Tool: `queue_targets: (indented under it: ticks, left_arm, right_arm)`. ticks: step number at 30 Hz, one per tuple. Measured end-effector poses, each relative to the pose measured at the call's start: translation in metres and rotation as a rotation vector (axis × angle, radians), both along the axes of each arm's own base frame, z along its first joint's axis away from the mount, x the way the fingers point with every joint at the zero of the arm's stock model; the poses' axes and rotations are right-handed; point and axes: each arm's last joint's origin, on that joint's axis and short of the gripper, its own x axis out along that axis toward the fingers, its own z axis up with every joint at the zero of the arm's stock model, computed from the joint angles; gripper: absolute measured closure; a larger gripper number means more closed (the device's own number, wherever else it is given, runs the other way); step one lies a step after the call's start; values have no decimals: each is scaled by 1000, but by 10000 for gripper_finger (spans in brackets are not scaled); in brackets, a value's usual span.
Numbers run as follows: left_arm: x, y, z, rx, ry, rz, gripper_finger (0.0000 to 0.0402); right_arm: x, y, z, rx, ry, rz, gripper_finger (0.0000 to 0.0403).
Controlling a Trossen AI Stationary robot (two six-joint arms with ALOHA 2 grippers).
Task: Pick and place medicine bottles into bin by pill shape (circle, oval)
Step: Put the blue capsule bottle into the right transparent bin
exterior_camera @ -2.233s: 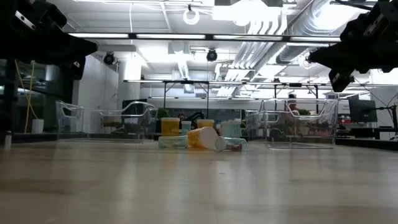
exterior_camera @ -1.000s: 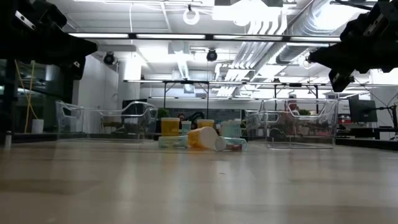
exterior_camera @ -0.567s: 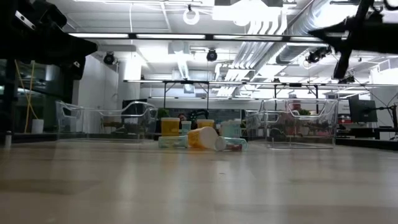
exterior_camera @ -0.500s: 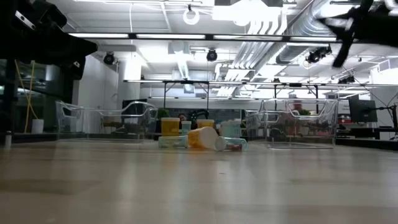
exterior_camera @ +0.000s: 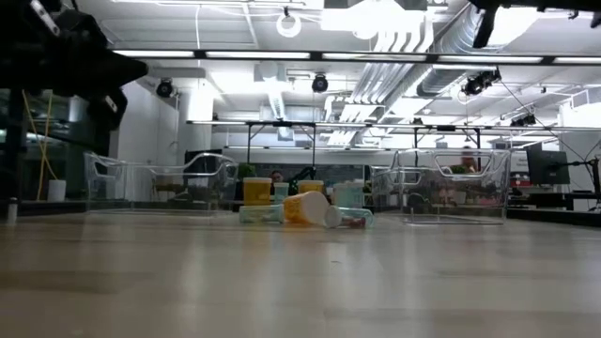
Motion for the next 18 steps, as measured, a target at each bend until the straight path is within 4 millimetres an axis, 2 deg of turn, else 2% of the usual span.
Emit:
queue_targets:
  ticks: [6, 12, 15, 18]
  left_arm:
    - [-2, 4, 15, -206, -199, 136, 398]
    - [-7, 6, 32, -254, -401, 165, 398]
    - [-12, 5, 57, -198, -534, 137, 399]
    - [-10, 5, 83, -113, -487, 157, 399]
  right_arm:
    - [21, -1, 7, 44, 124, 16, 402]
    - [33, 0, 7, 39, 115, 63, 402]
    - [39, 1, 9, 28, 75, 91, 402]
    - [47, 1, 11, 14, 17, 97, 402]
